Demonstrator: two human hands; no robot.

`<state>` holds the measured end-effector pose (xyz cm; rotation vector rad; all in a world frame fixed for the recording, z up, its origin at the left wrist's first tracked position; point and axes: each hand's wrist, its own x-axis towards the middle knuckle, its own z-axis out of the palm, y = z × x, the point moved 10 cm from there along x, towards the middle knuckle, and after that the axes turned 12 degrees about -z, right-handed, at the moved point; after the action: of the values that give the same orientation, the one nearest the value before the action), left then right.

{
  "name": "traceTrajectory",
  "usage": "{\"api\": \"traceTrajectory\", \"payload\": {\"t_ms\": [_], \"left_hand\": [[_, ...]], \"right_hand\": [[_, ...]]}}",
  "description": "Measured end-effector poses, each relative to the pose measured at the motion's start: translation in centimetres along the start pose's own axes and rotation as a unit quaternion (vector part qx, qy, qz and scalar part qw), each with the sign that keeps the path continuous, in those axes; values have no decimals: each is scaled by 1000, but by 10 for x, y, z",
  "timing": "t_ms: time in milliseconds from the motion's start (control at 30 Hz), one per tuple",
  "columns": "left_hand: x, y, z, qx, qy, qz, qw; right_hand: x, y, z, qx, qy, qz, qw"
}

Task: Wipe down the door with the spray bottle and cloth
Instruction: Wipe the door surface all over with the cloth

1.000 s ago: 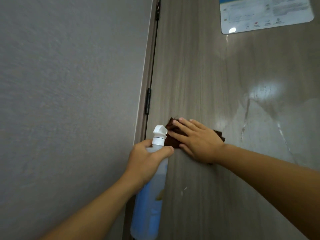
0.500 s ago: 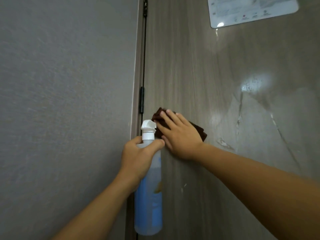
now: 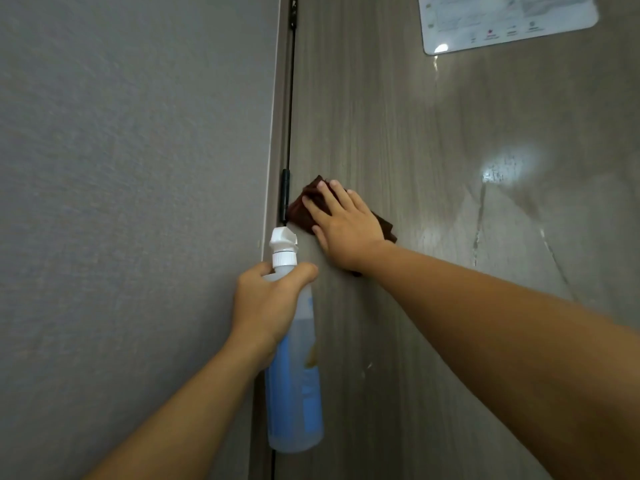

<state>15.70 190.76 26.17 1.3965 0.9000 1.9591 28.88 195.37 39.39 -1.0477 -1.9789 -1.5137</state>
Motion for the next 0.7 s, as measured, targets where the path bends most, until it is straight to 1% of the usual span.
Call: {"api": "traceTrajectory", "payload": {"t_ms": [67, 100, 200, 267, 333, 367, 400, 433, 533, 600, 700], "left_hand": [[1, 1, -1, -5, 0, -2, 1000], [0, 2, -1, -6, 1, 1, 1000], [-2, 6, -3, -1, 7, 9, 1000], [-3, 6, -3, 6, 4, 5, 1000], [-6, 6, 0, 8, -2, 2, 1000], [-7, 6, 1, 9, -6, 2, 1000], [-8, 6, 3, 6, -9, 3, 1000], [-9, 7, 4, 3, -14, 6, 1000], [-11, 7, 8, 11, -27, 8, 1000], [-11, 7, 11, 16, -33, 11, 999], [-11, 8, 12, 11, -41, 21, 999]], "right_hand": [[-5, -14, 5, 4, 8, 7, 1000], [-12, -26, 8, 4, 11, -11, 1000], [-43, -62, 23, 25, 15, -126, 992], [-66, -78, 37, 30, -12, -211, 977], [-79, -77, 41, 12, -43, -277, 960], [-80, -68, 38, -3, -58, -288, 956], [-77, -53, 33, -18, -68, -279, 958], [-69, -33, 25, -31, -70, -250, 965], [-44, 45, -12, -46, -50, -112, 991], [-36, 89, -29, -29, -52, -38, 998], [-40, 132, -37, -7, -50, 25, 998]]}}
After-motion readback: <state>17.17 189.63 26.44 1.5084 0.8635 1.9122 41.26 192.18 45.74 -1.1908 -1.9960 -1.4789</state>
